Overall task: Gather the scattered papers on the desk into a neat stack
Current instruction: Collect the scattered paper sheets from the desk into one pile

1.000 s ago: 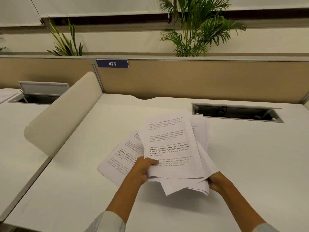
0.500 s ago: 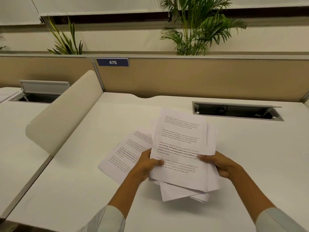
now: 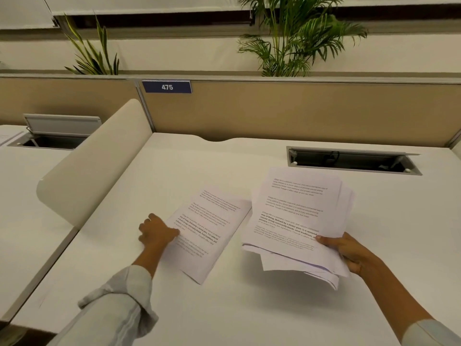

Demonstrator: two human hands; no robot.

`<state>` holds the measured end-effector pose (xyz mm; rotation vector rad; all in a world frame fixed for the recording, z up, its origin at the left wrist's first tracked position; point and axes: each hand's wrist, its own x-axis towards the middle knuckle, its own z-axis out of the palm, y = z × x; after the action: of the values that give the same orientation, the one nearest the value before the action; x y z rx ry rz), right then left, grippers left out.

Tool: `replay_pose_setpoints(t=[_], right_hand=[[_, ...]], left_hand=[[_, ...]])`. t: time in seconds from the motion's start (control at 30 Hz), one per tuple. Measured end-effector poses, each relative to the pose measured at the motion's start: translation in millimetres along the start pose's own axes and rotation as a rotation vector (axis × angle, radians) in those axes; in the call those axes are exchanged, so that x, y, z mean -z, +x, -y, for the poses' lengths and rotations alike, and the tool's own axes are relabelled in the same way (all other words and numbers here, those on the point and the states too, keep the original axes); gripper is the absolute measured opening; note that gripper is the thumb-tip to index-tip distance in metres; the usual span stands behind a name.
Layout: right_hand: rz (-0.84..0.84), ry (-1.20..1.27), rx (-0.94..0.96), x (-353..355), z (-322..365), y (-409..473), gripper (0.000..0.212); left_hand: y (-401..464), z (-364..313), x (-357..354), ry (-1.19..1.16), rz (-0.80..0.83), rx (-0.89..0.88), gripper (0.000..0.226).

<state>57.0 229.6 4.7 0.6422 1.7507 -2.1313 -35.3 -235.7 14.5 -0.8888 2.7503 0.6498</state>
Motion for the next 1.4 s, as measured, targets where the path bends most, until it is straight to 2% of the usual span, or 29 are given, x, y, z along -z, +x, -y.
replay_pose_setpoints(t=[0.07, 0.17, 0.3, 0.37, 0.43, 0.5, 0.7, 0.83, 0.93, 1.03, 1.1, 1.17, 1.23, 1.33, 1.4], right_hand=[[-0.009, -0.001, 0.001, 2, -2, -1, 0.047], [-0.015, 0.01, 0.003, 0, -5, -2, 0.046], [-0.004, 0.03, 0.003, -3, -11, -1, 0.04], [-0.004, 0.032, 0.0, -4, -14, 0, 0.04], [-0.014, 0.028, 0.002, -4, -16, 0, 0.039], [-0.016, 0.026, 0.005, -6, -20, 1, 0.037], [-0.01, 0.026, -0.002, -16, -23, 11, 0.04], [0.003, 0.026, 0.01, -31, -15, 15, 0.042], [0.037, 0.021, 0.038, -44, -10, 17, 0.043], [0.07, 0.015, 0.061, -57, -7, 15, 0.045], [0.103, 0.001, 0.082, -62, -5, 12, 0.046], [0.135, -0.01, 0.088, -63, -3, 9, 0.046], [0.162, -0.013, 0.094, -59, -1, 7, 0.046], [0.188, -0.015, 0.102, -56, 2, 4, 0.048], [0.193, -0.015, 0.112, -59, 6, 1, 0.05]], left_hand=[[5, 6, 1, 0.066, 0.037, -0.002, 0.096], [7, 4, 1, 0.149, 0.038, -0.03, 0.079], [10, 1, 6, 0.051, 0.169, -0.033, 0.068], [12, 1, 9, -0.084, 0.246, -0.062, 0.06], [12, 0, 14, -0.338, 0.322, -0.065, 0.039], [9, -5, 23, -0.549, 0.328, -0.089, 0.029], [-7, -42, 49, -1.047, 0.295, -0.128, 0.035], [-30, -68, 45, -1.159, 0.386, -0.154, 0.041], [-58, -84, 22, -1.121, 0.423, -0.192, 0.036], [-85, -90, -12, -0.859, 0.366, -0.3, 0.032], [-92, -92, -25, -0.558, 0.242, -0.388, 0.051], [-86, -93, -26, -0.392, 0.142, -0.403, 0.081], [-76, -97, -19, -0.466, 0.296, -0.284, 0.094], [-67, -99, -12, -0.792, 0.735, -0.162, 0.058], [-70, -99, -17, -0.95, 0.852, -0.136, 0.045]])
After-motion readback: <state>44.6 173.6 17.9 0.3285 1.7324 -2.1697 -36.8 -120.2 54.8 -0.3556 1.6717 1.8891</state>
